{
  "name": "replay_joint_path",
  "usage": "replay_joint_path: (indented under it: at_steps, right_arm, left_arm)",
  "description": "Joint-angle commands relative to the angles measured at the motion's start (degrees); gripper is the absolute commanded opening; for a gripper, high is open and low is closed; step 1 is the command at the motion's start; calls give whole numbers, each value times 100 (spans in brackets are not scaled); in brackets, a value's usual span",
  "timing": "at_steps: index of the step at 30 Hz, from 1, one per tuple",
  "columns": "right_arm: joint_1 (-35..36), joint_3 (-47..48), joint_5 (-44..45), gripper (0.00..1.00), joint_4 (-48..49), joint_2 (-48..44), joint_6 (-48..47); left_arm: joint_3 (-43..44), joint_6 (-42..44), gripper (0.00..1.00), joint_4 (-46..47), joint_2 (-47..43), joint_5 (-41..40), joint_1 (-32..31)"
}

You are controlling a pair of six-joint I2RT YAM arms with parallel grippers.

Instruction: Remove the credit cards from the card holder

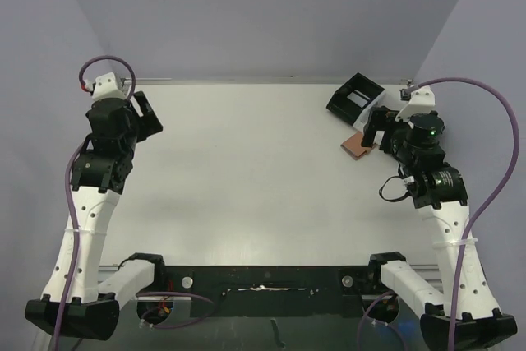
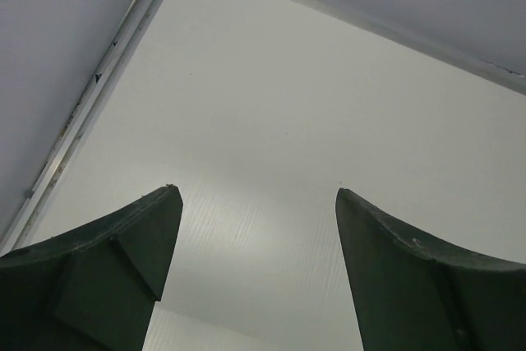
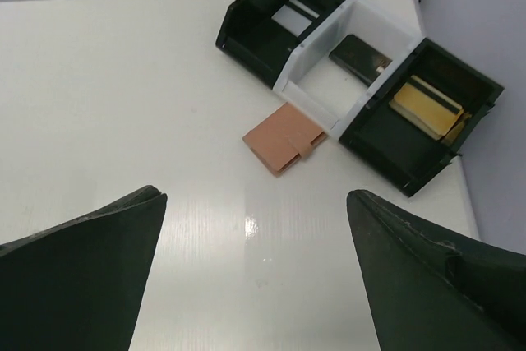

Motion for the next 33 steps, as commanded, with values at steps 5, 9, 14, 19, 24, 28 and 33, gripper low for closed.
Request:
replay_joint_path:
  at_steps: [5, 9, 14, 19, 24, 28, 33]
  right_arm:
    - [-422, -615, -738, 98, 527, 345, 889]
    - [-577, -611, -665, 98, 414, 951, 1261]
    - [-721, -550, -640, 98, 597, 1842, 1636]
    - [-895, -421, -566, 98, 840, 2860, 1980]
    - [-999, -177, -540, 98, 1089, 3739, 2266]
    - [-1014, 229, -397, 94, 1148, 4385, 2420]
    - [-1035, 481, 2, 92, 1334, 4749, 2730]
  left_arm:
    - [-600, 208, 76, 794, 412, 5, -277]
    - [-831, 312, 77, 895, 796, 676, -257]
    - [-944, 228, 73, 823, 1321, 1463, 28]
    - [-1870, -143, 81, 1853, 868, 2043, 601]
    - [-2296, -95, 93, 1986, 564, 2263, 848]
    - [-2455, 31, 95, 1973, 421, 2314, 907]
    - [-2667, 97, 95, 2287, 79, 2272, 926]
